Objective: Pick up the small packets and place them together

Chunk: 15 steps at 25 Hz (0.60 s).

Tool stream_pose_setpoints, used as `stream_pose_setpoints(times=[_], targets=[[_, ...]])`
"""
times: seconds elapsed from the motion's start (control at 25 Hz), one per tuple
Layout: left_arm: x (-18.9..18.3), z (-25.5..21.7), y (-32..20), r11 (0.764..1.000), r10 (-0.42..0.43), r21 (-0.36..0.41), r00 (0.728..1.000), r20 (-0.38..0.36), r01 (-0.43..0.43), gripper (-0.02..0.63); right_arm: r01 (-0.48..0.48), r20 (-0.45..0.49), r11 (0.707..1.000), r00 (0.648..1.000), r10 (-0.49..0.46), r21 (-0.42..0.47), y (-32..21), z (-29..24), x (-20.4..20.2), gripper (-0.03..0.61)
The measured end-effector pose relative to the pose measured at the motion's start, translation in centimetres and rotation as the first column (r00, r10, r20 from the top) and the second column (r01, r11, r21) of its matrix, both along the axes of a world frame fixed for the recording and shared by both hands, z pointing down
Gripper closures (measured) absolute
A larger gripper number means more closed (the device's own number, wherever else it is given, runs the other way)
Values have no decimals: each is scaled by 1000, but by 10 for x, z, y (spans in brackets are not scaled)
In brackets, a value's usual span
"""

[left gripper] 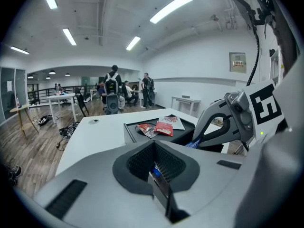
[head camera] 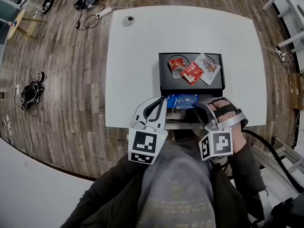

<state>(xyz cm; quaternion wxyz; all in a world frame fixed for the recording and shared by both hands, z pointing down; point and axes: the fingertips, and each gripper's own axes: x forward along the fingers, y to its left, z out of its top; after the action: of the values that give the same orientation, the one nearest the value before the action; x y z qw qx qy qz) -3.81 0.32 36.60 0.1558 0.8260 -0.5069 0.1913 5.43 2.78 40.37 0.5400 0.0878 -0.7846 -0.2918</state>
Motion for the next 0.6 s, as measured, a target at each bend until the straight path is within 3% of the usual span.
stream_pose_setpoints(times=[0.6], targets=[[3, -36, -9, 994, 43, 105, 999, -9, -42, 611, -34, -11, 993, 999, 36, 115, -12, -58, 10, 574]])
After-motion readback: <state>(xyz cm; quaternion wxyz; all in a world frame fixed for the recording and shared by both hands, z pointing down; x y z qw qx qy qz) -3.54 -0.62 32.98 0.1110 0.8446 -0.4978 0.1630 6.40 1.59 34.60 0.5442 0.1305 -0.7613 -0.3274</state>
